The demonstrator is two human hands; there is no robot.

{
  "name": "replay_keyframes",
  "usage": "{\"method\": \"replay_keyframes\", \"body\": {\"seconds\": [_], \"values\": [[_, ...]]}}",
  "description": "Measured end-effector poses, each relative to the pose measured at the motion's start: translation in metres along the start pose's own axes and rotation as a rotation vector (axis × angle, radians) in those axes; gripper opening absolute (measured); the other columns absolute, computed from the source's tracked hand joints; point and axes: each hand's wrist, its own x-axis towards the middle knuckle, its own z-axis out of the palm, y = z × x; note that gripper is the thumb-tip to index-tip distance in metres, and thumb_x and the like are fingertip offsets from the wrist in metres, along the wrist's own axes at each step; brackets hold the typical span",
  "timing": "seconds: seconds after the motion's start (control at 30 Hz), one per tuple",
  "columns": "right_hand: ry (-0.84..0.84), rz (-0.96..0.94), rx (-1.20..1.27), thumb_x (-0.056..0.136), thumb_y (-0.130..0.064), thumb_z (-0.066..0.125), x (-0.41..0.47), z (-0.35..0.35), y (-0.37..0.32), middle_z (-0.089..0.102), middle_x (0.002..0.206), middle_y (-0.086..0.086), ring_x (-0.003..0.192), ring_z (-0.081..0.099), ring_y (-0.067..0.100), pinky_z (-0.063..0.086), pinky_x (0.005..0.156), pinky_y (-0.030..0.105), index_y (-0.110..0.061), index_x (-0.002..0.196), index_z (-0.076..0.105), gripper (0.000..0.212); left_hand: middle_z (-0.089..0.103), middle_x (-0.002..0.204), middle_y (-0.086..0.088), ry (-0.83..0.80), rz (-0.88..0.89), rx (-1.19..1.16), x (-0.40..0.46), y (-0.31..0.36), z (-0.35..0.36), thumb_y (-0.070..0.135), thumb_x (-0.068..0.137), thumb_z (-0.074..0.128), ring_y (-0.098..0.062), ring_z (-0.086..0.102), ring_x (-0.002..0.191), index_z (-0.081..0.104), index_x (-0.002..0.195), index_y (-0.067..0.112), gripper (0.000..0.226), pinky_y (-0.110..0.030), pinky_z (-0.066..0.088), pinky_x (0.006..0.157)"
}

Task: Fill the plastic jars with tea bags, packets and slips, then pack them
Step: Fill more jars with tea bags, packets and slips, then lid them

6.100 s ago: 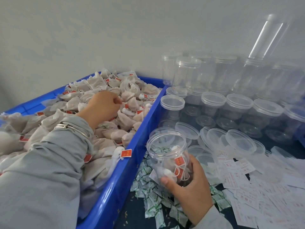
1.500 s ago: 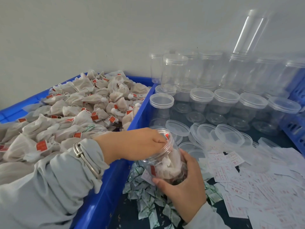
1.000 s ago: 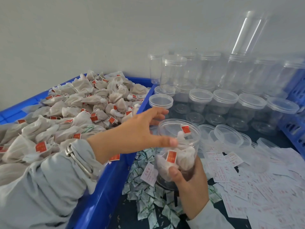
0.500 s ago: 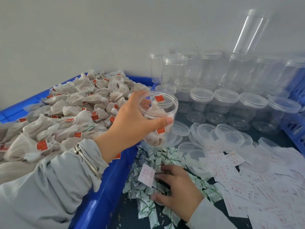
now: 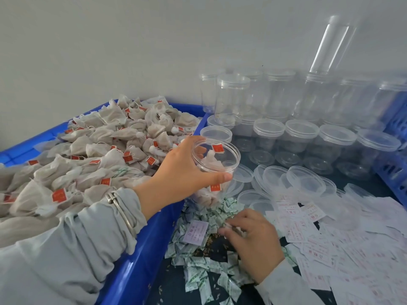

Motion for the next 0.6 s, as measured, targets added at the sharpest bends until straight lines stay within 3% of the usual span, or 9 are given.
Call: {"method": "replay_keyframes", "body": {"seconds": [0.07, 0.1, 0.2, 0.27, 0.37, 0.43, 0.6], "values": [[0.077, 0.062, 0.049, 0.073, -0.026, 0.079, 0.002, -0.007, 0.001, 0.055, 0.068, -0.012, 0.063, 0.049, -0.003, 0.038, 0.064, 0.004, -0.021, 0.069, 0.072, 0.009, 0.055, 0.101, 0.029, -0.006, 0.003, 0.007, 0.0, 0.0, 0.0, 0.08, 0.037, 0.065, 0.017, 0.051, 0.091, 0.032, 0.099, 0.06, 0.072, -0.005, 0.033, 0.067], [0.126, 0.111, 0.063, 0.075, -0.029, 0.077, 0.003, -0.01, 0.002, 0.054, 0.063, -0.01, 0.058, 0.049, -0.003, 0.039, 0.06, 0.005, -0.024, 0.062, 0.064, 0.018, 0.055, 0.102, 0.028, -0.013, 0.006, 0.009, 0.0, -0.001, 0.0, 0.08, 0.038, 0.065, 0.015, 0.051, 0.093, 0.033, 0.099, 0.06, 0.072, -0.006, 0.033, 0.069], [0.274, 0.274, 0.153, 0.079, -0.034, 0.071, 0.01, -0.024, 0.009, 0.05, 0.048, -0.001, 0.049, 0.047, -0.002, 0.04, 0.052, 0.007, -0.014, 0.057, 0.049, 0.037, 0.056, 0.106, 0.024, -0.048, 0.026, 0.021, -0.001, -0.001, 0.001, 0.081, 0.037, 0.066, 0.008, 0.052, 0.1, 0.035, 0.11, 0.056, 0.084, -0.013, 0.037, 0.078], [0.286, 0.317, 0.157, 0.082, -0.04, 0.066, 0.014, -0.031, 0.013, 0.045, 0.044, 0.0, 0.043, 0.041, 0.006, 0.038, 0.05, 0.013, -0.013, 0.054, 0.043, 0.046, 0.055, 0.107, 0.023, -0.08, 0.033, 0.054, -0.001, -0.001, 0.001, 0.084, 0.036, 0.065, 0.005, 0.052, 0.103, 0.034, 0.116, 0.052, 0.091, -0.017, 0.039, 0.082], [0.188, 0.328, 0.13, 0.077, -0.06, 0.043, 0.017, -0.039, 0.011, 0.033, 0.043, -0.006, 0.044, 0.03, 0.008, 0.027, 0.046, 0.02, -0.016, 0.049, 0.032, 0.053, 0.053, 0.107, 0.027, -0.12, 0.042, 0.091, -0.002, -0.001, 0.001, 0.088, 0.035, 0.061, 0.003, 0.051, 0.106, 0.036, 0.126, 0.044, 0.104, -0.013, 0.036, 0.079], [0.198, 0.328, 0.151, 0.074, -0.065, 0.031, 0.019, -0.044, 0.004, 0.025, 0.039, -0.007, 0.04, 0.027, 0.007, 0.025, 0.044, 0.02, -0.018, 0.049, 0.024, 0.054, 0.052, 0.11, 0.026, -0.143, 0.052, 0.115, -0.003, -0.001, 0.001, 0.088, 0.035, 0.06, 0.001, 0.051, 0.11, 0.035, 0.131, 0.04, 0.11, -0.018, 0.04, 0.085], [0.398, 0.143, 0.273, 0.091, -0.067, 0.033, 0.037, -0.066, -0.034, 0.029, 0.041, -0.006, 0.042, 0.032, 0.008, 0.031, 0.045, 0.014, -0.02, 0.05, 0.024, 0.063, 0.053, 0.121, 0.021, -0.214, 0.09, 0.161, -0.005, 0.0, 0.001, 0.087, 0.036, 0.06, 0.001, 0.05, 0.114, 0.032, 0.133, 0.039, 0.113, -0.027, 0.043, 0.097]]}}
